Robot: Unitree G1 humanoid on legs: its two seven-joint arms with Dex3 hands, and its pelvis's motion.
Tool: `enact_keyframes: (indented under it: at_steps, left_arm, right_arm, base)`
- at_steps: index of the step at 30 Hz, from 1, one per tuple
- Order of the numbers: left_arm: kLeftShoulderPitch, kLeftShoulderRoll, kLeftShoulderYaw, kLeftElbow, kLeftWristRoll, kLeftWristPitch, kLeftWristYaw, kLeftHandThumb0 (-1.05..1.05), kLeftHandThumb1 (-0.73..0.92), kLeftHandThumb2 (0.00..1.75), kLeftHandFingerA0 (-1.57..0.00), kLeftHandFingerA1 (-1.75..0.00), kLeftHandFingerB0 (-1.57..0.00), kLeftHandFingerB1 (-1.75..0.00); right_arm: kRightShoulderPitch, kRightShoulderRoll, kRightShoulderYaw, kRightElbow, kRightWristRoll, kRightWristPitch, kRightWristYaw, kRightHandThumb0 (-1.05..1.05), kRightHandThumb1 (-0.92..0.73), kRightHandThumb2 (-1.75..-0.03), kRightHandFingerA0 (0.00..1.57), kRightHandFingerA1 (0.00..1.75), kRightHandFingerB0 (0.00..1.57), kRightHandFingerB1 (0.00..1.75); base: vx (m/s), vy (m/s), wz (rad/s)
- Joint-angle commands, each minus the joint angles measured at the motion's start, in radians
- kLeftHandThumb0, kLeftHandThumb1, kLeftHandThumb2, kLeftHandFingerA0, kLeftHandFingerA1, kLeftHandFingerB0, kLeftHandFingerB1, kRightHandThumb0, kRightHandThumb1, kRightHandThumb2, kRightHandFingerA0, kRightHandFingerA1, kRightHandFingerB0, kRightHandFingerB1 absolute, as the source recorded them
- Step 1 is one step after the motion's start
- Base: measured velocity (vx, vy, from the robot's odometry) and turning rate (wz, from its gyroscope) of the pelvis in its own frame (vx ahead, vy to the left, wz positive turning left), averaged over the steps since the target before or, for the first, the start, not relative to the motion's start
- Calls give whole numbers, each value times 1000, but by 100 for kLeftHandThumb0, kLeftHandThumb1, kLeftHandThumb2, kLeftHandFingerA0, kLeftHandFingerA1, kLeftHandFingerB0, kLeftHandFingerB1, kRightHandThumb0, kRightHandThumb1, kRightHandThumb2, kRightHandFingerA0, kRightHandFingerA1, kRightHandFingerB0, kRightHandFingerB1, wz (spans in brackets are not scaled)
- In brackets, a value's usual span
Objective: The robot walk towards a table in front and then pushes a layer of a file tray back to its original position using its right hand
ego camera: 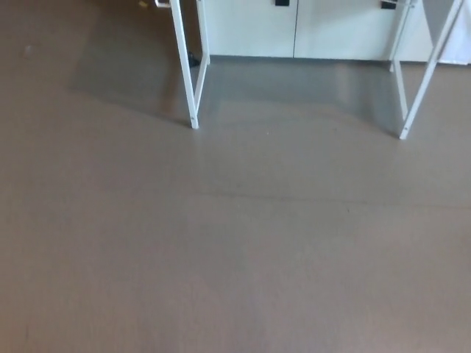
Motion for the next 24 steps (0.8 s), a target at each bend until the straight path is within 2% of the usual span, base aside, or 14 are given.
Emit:
enact_keyframes:
  at_steps: [1,15,24]
  left_arm:
    - [-9,13,2,-7,-5,-10,2,-28,40,58,-49,-44,-44,-40]
    - [-12,22,-14,12,9,-54,6,-33,39,60,-51,-45,-44,-42]
    - [-23,25,-18,22,7,-53,2,-34,39,60,-52,-46,-45,-42]
  right_arm:
    - [-9,-11,5,0,5,-9,5,-26,-44,-53,69,57,55,49]
    - [-18,-17,20,5,-4,-20,-6,-33,-44,-52,72,56,59,49]
    - [-27,-29,37,19,-28,-40,-16,-34,-42,-52,75,55,59,48]
  base:
    - [280,34,-12]
    - [380,106,-6]
    - [382,-109,22]
